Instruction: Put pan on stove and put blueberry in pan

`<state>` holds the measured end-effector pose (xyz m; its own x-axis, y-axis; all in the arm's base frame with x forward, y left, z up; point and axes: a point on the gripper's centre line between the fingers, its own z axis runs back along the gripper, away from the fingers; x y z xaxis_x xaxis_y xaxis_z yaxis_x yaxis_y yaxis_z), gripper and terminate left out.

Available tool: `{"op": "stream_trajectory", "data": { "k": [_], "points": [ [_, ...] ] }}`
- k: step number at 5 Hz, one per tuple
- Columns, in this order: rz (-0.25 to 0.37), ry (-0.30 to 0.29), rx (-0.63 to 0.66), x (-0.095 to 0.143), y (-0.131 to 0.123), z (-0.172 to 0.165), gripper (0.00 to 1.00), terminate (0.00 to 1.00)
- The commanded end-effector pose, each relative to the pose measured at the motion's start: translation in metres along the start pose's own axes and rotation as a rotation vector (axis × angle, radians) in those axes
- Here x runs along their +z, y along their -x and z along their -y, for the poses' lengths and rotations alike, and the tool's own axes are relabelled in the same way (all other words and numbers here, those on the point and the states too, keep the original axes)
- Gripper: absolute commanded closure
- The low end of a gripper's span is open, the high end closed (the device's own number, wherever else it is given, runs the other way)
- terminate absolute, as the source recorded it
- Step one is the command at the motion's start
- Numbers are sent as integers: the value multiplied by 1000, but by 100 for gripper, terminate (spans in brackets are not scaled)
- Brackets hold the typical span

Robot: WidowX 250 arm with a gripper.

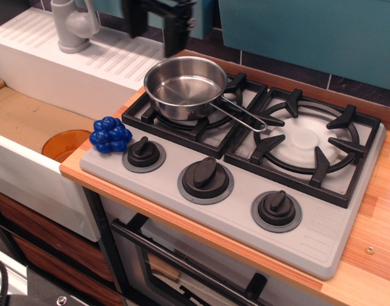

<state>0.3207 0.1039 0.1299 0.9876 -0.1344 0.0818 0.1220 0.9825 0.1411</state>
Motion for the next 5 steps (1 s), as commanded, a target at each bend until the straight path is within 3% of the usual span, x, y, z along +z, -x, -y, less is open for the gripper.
{"op": "stream_trajectory", "data": {
  "k": [1,3,5],
  "points": [
    [110,-88,59,12,30,-7,0,0],
    [167,-101,72,-14,57,1,0,0],
    [226,-50,65,-45,63,9,0,0]
  ]
}}
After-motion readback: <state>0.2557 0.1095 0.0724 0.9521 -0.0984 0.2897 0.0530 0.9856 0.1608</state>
